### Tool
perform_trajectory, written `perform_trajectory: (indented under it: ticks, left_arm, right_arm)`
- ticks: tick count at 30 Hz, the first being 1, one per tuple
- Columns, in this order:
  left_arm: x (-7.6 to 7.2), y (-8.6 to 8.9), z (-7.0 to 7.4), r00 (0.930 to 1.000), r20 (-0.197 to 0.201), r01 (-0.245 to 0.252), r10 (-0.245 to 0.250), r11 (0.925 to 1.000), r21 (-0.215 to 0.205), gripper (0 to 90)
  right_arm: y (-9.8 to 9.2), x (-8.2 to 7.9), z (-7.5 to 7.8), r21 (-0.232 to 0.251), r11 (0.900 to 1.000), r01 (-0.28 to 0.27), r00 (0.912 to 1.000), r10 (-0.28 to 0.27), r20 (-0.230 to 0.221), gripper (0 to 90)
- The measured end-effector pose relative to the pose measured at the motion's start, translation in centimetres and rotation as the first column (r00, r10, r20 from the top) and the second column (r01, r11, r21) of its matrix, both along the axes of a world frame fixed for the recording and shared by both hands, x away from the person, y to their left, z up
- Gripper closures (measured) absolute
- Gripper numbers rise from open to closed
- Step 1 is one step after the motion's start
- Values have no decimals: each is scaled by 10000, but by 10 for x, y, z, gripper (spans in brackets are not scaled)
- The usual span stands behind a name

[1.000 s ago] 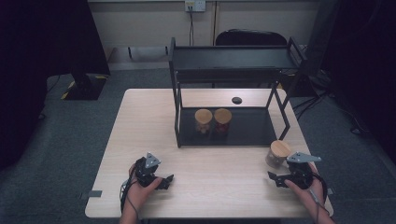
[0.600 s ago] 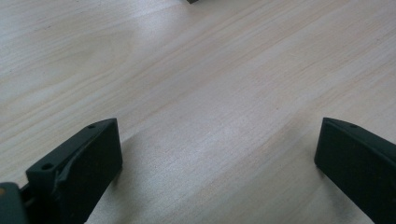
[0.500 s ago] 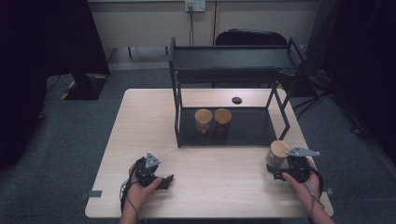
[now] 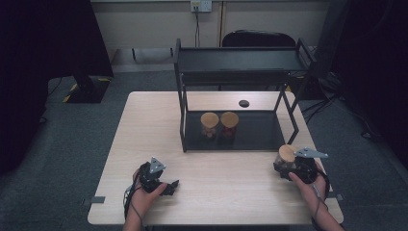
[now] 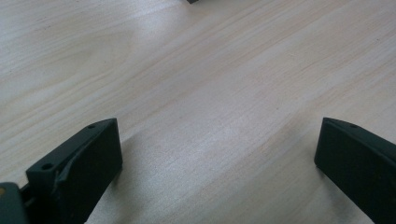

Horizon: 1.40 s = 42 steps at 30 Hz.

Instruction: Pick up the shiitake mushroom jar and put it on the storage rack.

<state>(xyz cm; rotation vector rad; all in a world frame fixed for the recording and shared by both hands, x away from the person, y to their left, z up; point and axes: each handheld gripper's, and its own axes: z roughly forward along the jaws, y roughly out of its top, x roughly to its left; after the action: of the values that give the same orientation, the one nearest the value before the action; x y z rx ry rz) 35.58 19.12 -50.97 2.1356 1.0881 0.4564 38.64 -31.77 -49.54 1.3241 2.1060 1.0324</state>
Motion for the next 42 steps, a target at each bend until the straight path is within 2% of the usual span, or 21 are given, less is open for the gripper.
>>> perform_trajectory:
  ticks: [3, 9, 16, 22, 29, 42]
  left_arm:
    - [0, 0, 0, 10000, 0, 1, -1, 10000, 2, 4]
    - [0, 0, 0, 10000, 1, -1, 1, 10000, -4, 3]
    - [0, 0, 0, 10000, 0, -2, 2, 10000, -2, 3]
    - [0, 0, 0, 10000, 2, 2, -2, 10000, -9, 3]
    - [0, 0, 0, 10000, -1, -3, 3, 10000, -2, 4]
    - [0, 0, 0, 10000, -1, -2, 2, 10000, -2, 3]
  right_arm:
    - [-1, 2, 0, 193, 9998, 78, 10000, -77, -7, 196]
    - [-2, 4, -1, 189, 9998, 105, 9999, -106, 80, 244]
    - [0, 3, 1, -192, 9998, -3, 9996, 8, 280, 255]
    - [3, 3, 3, -402, 9990, -186, 9992, 200, 342, 256]
    - [7, 4, 8, -304, 9985, -452, 9985, 460, 291, 256]
    - [22, 8, 17, -430, 9944, -961, 9951, 970, 198, 256]
